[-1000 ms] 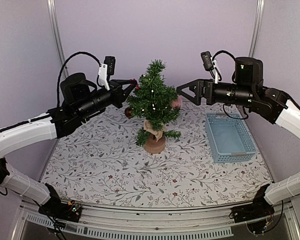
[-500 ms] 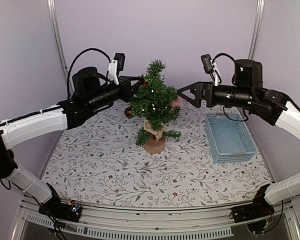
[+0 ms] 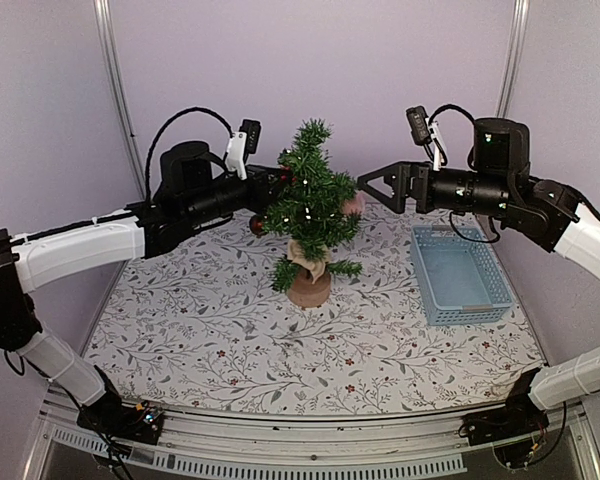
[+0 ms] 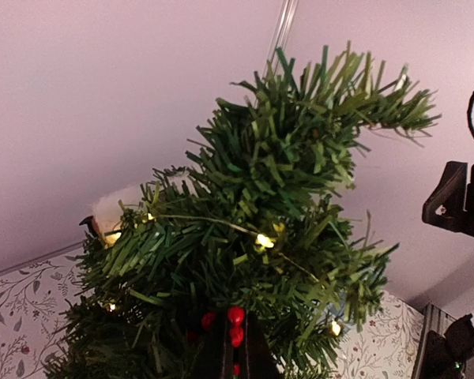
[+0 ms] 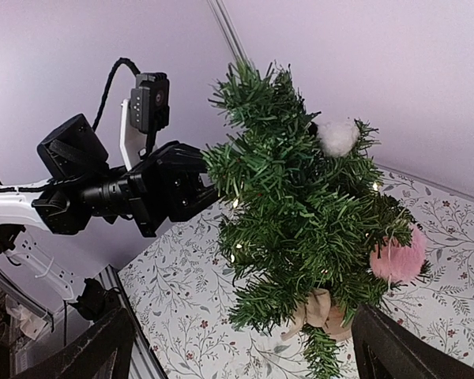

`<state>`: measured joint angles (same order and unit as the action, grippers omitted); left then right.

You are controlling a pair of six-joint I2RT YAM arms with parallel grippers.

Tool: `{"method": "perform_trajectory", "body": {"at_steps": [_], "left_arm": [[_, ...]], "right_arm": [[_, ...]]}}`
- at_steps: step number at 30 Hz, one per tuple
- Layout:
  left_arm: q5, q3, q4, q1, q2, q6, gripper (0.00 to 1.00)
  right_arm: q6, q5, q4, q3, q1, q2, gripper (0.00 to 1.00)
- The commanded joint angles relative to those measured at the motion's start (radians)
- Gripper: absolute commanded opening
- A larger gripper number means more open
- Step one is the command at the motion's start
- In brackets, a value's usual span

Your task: Decorate the small christmas tree

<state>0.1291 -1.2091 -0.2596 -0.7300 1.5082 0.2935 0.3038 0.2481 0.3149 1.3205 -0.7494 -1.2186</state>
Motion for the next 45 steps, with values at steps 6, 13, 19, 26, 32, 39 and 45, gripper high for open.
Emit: {"method": "perform_trajectory", "body": {"at_steps": [6, 13, 19, 26, 32, 39, 45], "left_arm": [[0.012, -0.024, 0.038, 0.017, 0.022, 0.001, 0.02], [0.015, -0.039, 0.059, 0.017, 0.026, -0.012, 0.14], [0.014, -0.044, 0.066, 0.016, 0.007, -0.019, 0.21], [0.004, -0.026, 0.069, 0.015, -0.03, -0.025, 0.36], [-0.006, -0.012, 0.079, 0.015, -0.059, -0.028, 0.39], [-0.018, 0.004, 0.103, 0.015, -0.094, -0.039, 0.45], [-0.033, 0.012, 0.148, 0.015, -0.147, -0.054, 0.54]], "right_arm": [[0.006, -0.016, 0.01, -0.008, 0.007, 0.019, 0.99], [0.005, -0.012, 0.011, -0.003, 0.007, 0.01, 0.99], [0.006, -0.006, 0.011, 0.003, 0.007, 0.004, 0.99], [0.006, 0.0, 0.008, 0.004, 0.007, -0.001, 0.99], [0.006, 0.003, 0.006, 0.006, 0.007, -0.002, 0.99], [0.006, 0.009, 0.001, 0.006, 0.007, -0.005, 0.99], [0.005, 0.013, -0.008, 0.007, 0.006, -0.004, 0.99]]}}
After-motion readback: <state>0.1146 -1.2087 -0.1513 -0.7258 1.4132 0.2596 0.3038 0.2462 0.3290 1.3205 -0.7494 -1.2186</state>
